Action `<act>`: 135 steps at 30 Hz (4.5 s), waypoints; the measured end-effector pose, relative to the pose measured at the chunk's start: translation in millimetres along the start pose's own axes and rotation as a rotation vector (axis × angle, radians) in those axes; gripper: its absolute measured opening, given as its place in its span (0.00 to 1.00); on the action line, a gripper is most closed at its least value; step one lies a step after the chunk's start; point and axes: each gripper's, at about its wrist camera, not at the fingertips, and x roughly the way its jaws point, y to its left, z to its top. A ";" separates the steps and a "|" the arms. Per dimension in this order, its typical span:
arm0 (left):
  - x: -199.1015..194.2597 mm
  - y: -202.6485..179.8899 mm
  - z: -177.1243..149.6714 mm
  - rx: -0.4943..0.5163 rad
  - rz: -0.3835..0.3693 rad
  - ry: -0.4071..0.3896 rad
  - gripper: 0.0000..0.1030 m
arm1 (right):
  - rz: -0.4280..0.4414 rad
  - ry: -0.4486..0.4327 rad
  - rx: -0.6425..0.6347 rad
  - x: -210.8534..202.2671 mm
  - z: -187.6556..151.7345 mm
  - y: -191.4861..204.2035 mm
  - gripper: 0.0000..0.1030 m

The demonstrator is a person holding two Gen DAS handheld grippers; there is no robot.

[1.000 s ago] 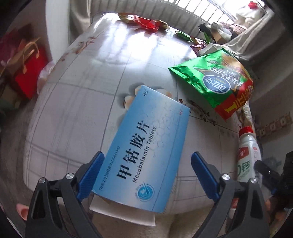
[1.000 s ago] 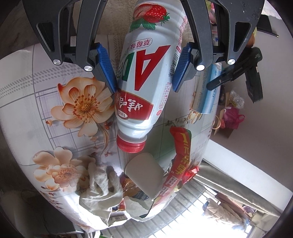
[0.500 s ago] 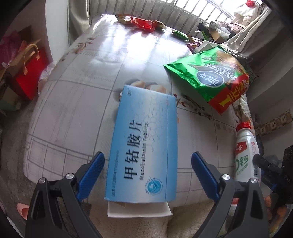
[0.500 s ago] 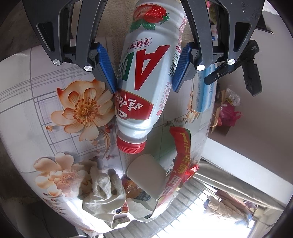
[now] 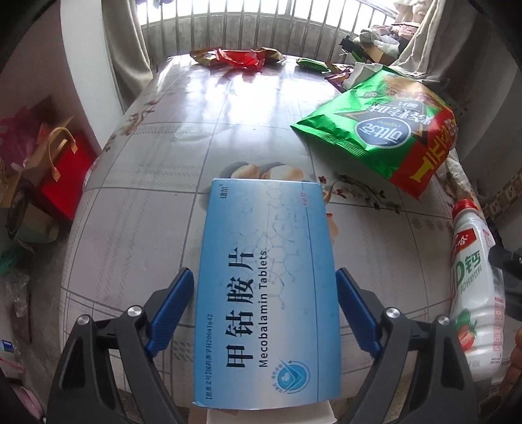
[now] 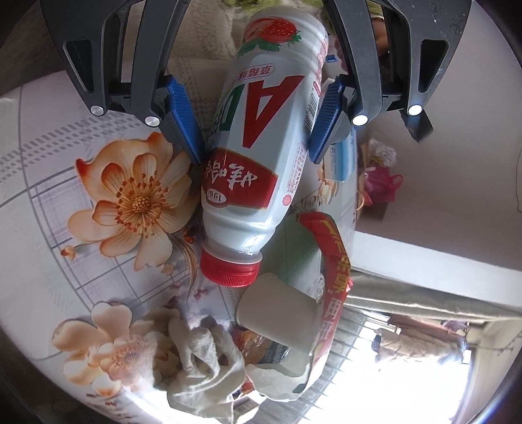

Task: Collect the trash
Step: 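Grasp the blue Mecobalamin tablets box with the left gripper while the right gripper holds the bottle, then lift the box with the left gripper while the right gripper lifts the bottle, then carry the box with the left gripper while the right gripper carries the bottle, both releasing into the wastebasket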

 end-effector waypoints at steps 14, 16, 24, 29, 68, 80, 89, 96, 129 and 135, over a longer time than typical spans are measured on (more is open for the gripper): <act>0.7 -3.6 0.1 0.029 0.014 -0.012 0.72 | 0.009 -0.013 0.027 5.0 -0.6 2.1 0.62; 1.0 -3.0 -0.1 0.031 0.017 -0.011 0.72 | 0.008 -0.015 0.027 4.2 -2.0 1.6 0.62; 0.6 4.7 1.1 0.003 0.012 0.007 0.82 | -0.002 -0.013 0.011 6.4 -2.8 7.4 0.61; 1.7 6.4 0.9 0.001 -0.006 0.009 0.86 | -0.002 -0.015 0.009 6.4 -3.9 6.7 0.61; -16.3 -11.3 -1.9 0.041 -0.024 -0.061 0.67 | 0.007 -0.024 -0.025 -4.4 -10.1 7.3 0.59; -26.0 -15.3 -3.1 0.061 -0.022 -0.085 0.67 | 0.020 -0.020 -0.034 -3.8 -13.7 14.7 0.58; -37.5 -20.8 -5.2 0.078 -0.015 -0.111 0.67 | 0.046 -0.018 -0.036 -5.9 -17.1 11.3 0.58; -49.3 -29.5 -6.0 0.100 -0.011 -0.135 0.67 | 0.065 -0.024 -0.033 -13.7 -21.1 6.2 0.58; -90.1 -215.8 4.5 0.522 -0.236 -0.198 0.67 | 0.156 -0.312 0.157 -152.1 -64.8 -110.8 0.58; -83.6 -289.7 7.9 0.655 -0.372 -0.129 0.67 | 0.137 -0.407 0.275 -189.5 -79.9 -166.1 0.58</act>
